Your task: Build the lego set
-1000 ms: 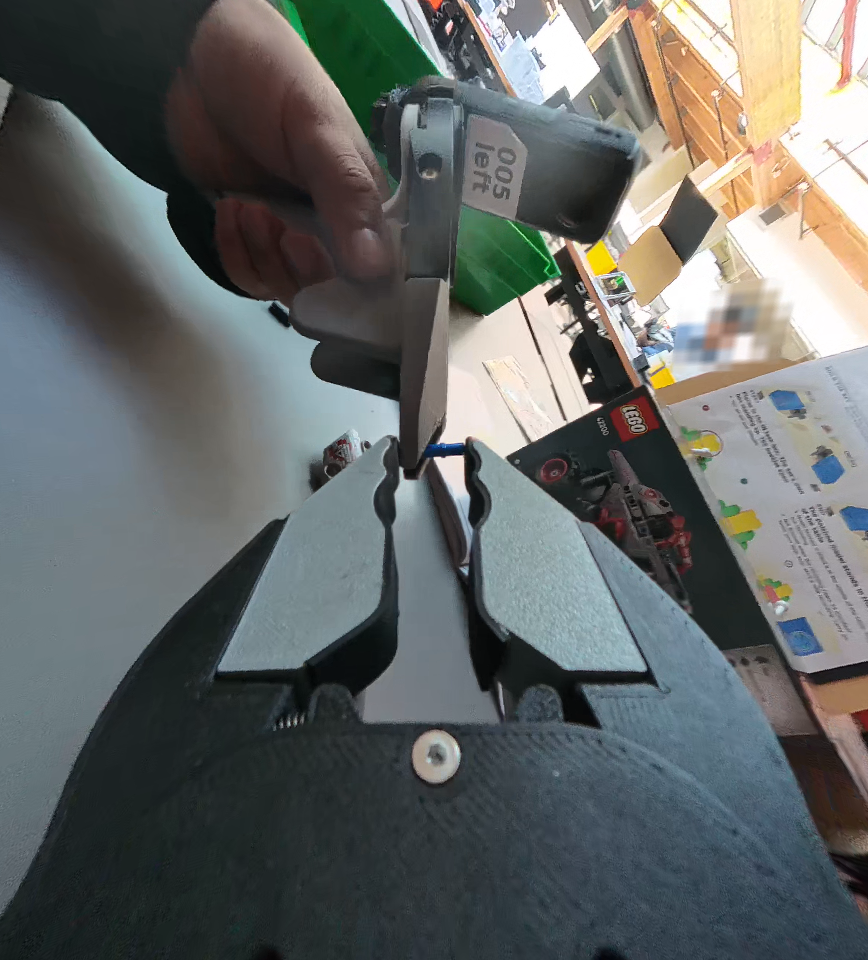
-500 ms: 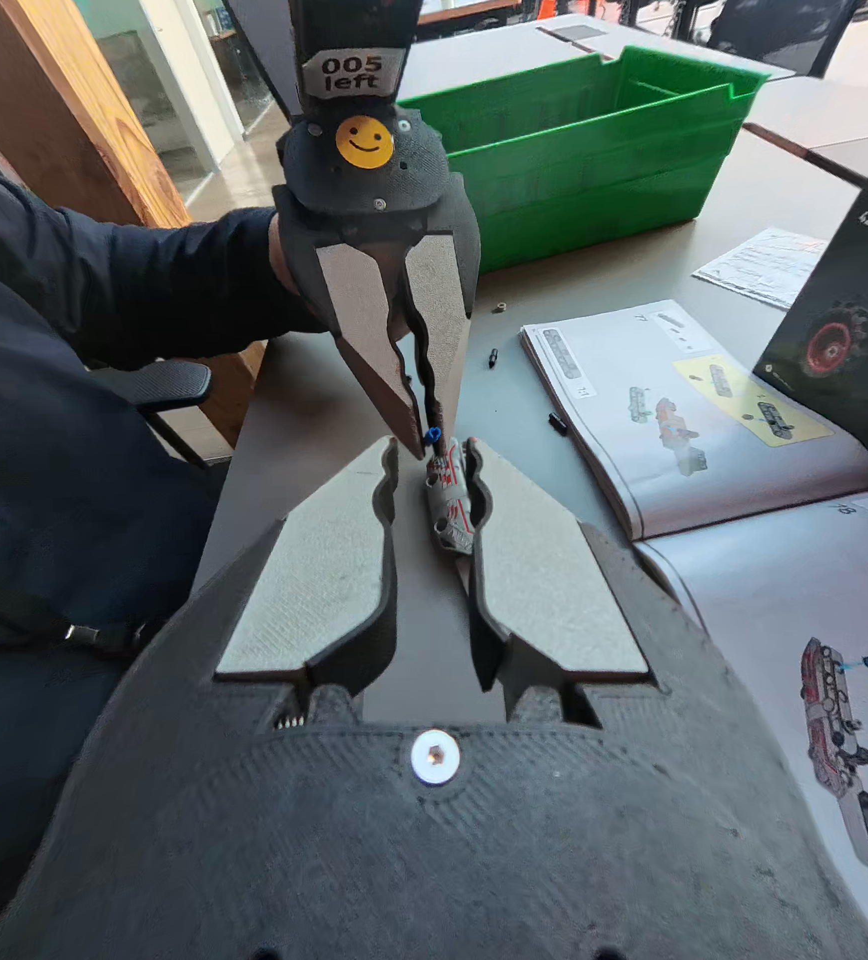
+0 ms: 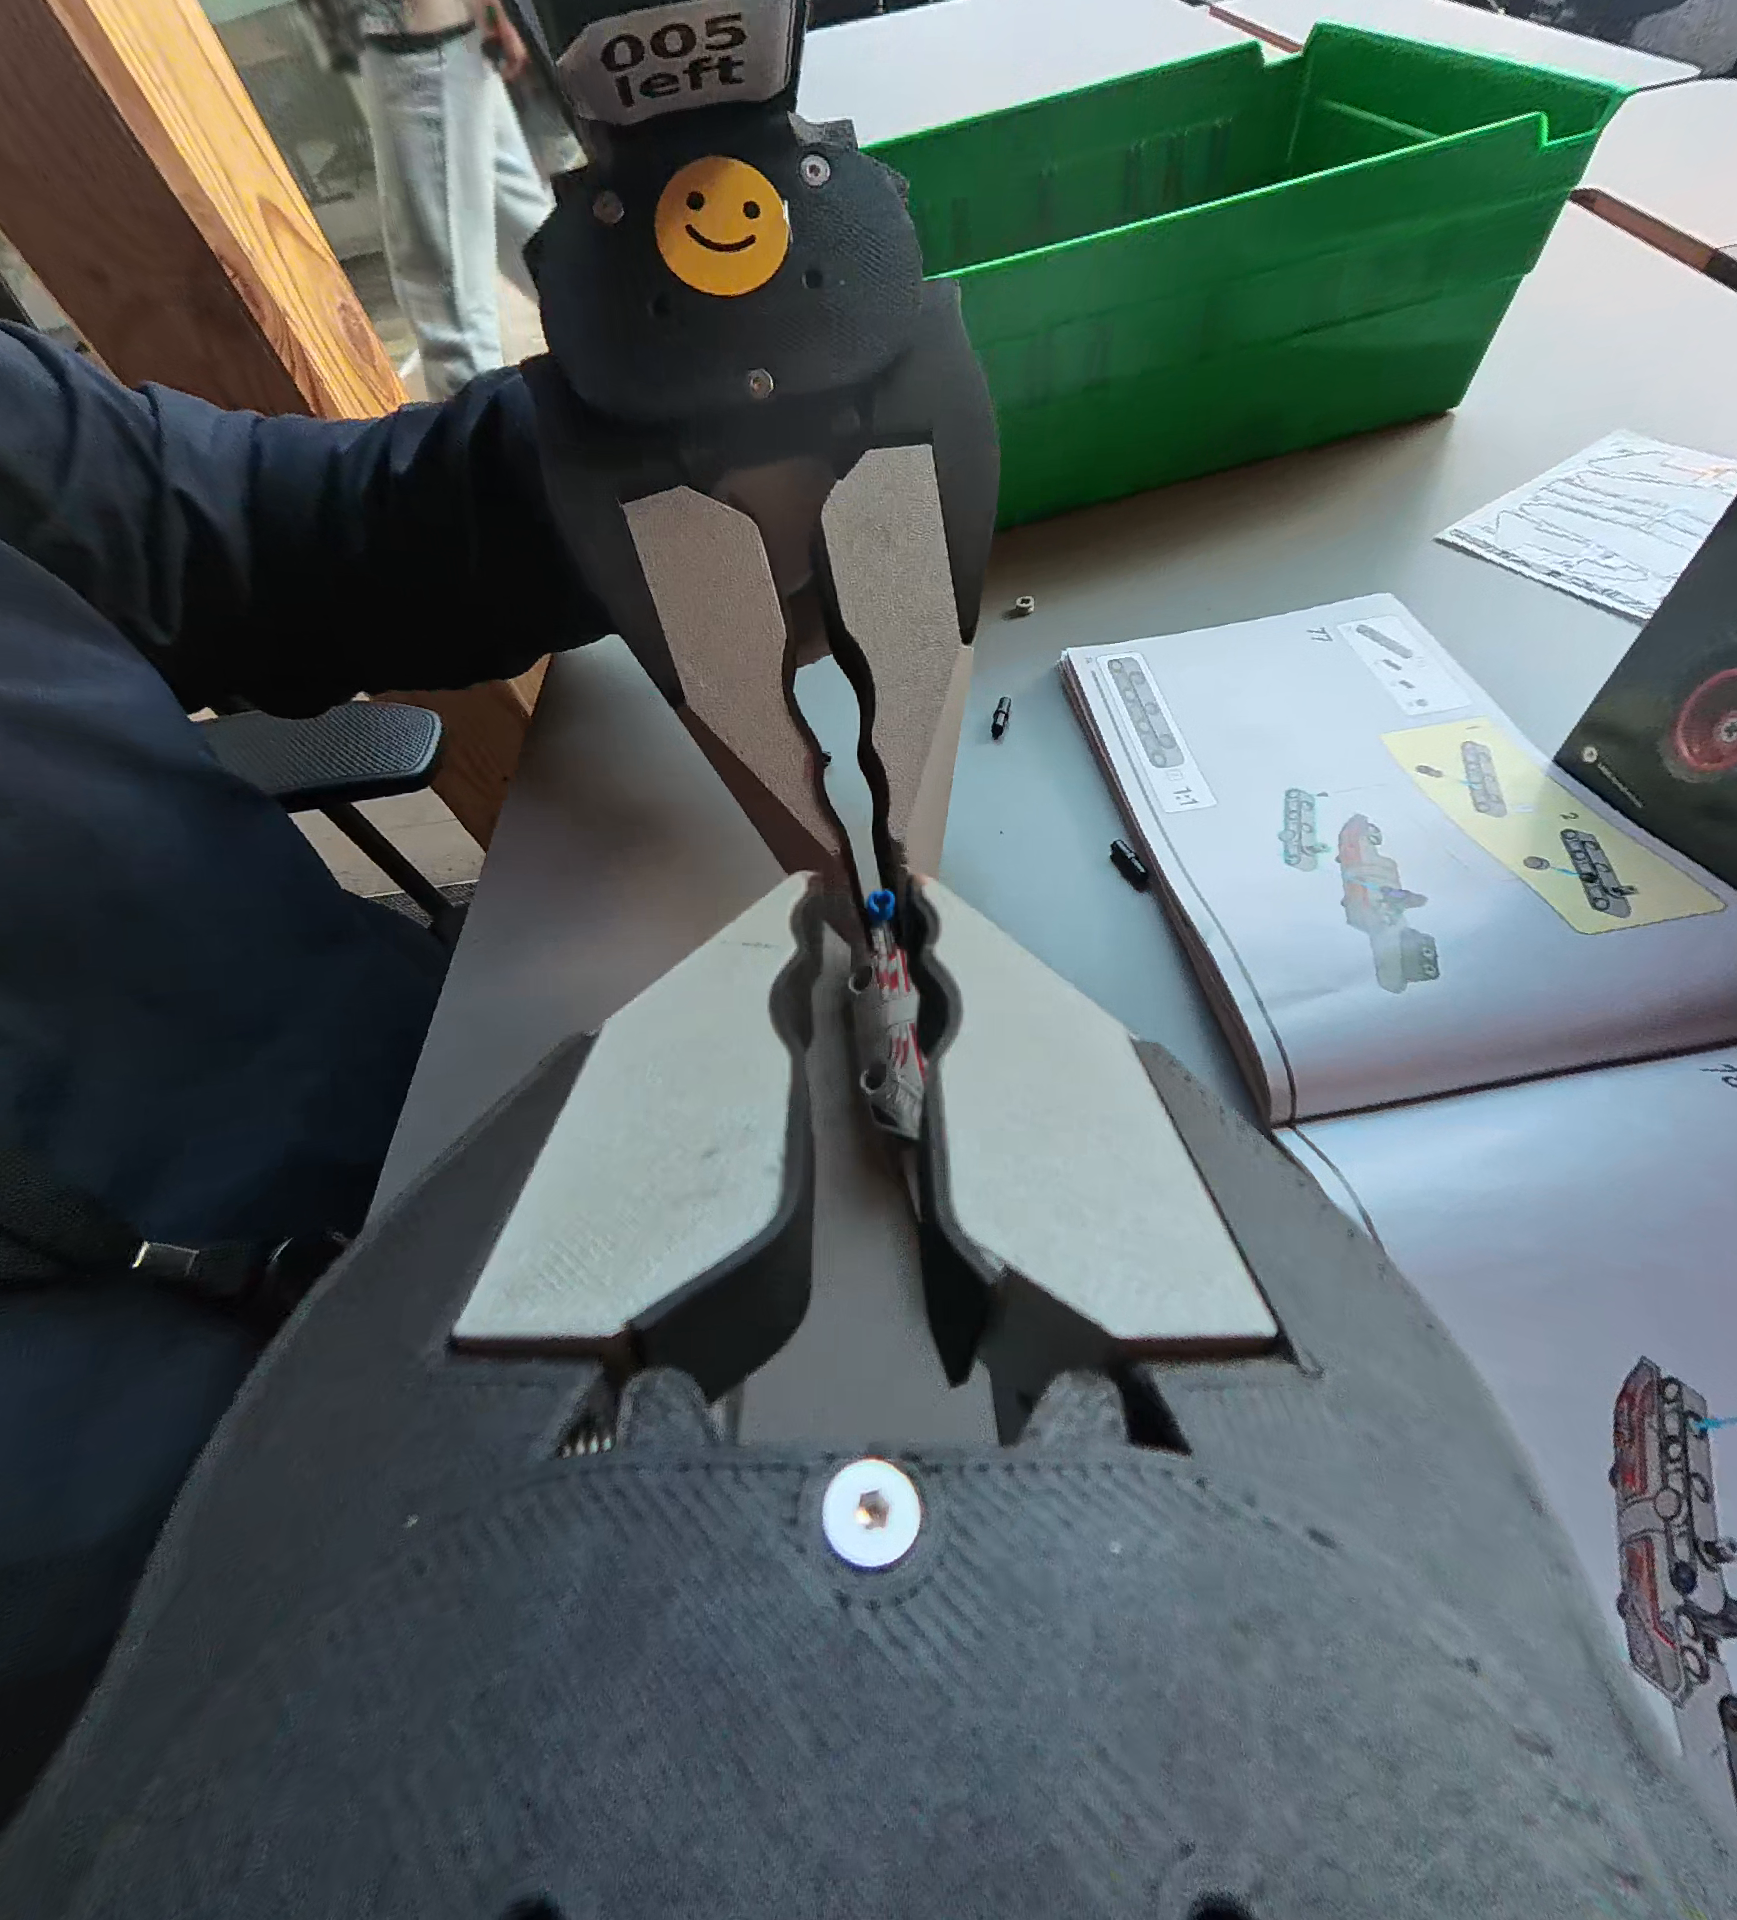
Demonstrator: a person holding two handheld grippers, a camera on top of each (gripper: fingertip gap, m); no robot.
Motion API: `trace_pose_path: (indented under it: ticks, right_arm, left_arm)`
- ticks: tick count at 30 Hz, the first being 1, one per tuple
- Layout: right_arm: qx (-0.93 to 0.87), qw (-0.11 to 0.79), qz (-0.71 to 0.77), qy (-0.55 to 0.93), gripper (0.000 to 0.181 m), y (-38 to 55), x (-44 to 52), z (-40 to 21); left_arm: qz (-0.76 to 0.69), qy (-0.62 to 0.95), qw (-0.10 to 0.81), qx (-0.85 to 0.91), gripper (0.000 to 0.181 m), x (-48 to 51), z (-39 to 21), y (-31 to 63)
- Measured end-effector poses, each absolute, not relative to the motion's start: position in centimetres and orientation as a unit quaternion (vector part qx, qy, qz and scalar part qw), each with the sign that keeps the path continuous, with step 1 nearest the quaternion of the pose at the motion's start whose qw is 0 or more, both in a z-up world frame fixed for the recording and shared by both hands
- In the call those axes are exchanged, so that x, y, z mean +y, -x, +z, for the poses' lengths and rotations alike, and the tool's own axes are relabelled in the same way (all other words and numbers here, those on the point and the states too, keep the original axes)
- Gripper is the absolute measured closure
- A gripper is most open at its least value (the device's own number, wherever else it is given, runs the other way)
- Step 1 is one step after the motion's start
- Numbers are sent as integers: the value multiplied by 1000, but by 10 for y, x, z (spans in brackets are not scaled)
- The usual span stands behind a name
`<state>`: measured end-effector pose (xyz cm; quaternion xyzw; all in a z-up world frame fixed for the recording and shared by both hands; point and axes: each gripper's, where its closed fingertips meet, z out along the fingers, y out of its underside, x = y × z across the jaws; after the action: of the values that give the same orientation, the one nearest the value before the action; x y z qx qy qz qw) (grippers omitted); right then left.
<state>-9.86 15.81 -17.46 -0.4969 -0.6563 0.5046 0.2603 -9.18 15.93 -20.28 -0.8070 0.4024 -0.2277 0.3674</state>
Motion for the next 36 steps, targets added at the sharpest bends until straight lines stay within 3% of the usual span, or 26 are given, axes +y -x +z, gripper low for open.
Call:
trace_pose_path:
  ticks: [12, 19, 27, 36]
  right_arm:
    - [-666, 276, 471, 509, 180, 97, 163, -183]
    - [-651, 342, 381, 560, 180, 52, 219, -186]
    - [-659, 266, 448, 541, 180, 51, 204, -202]
    - [-644, 156, 490, 567, 180, 68, 188, -228]
  left_arm:
    - [-212, 812, 378, 391, 178, 159, -201, 93]
    - [-190, 885, 321, 278, 157, 133, -236, 143]
    - [-252, 895, 288, 228, 142, 135, -251, 134]
    - [-303, 862, 310, 263, 179, 145, -246, 111]
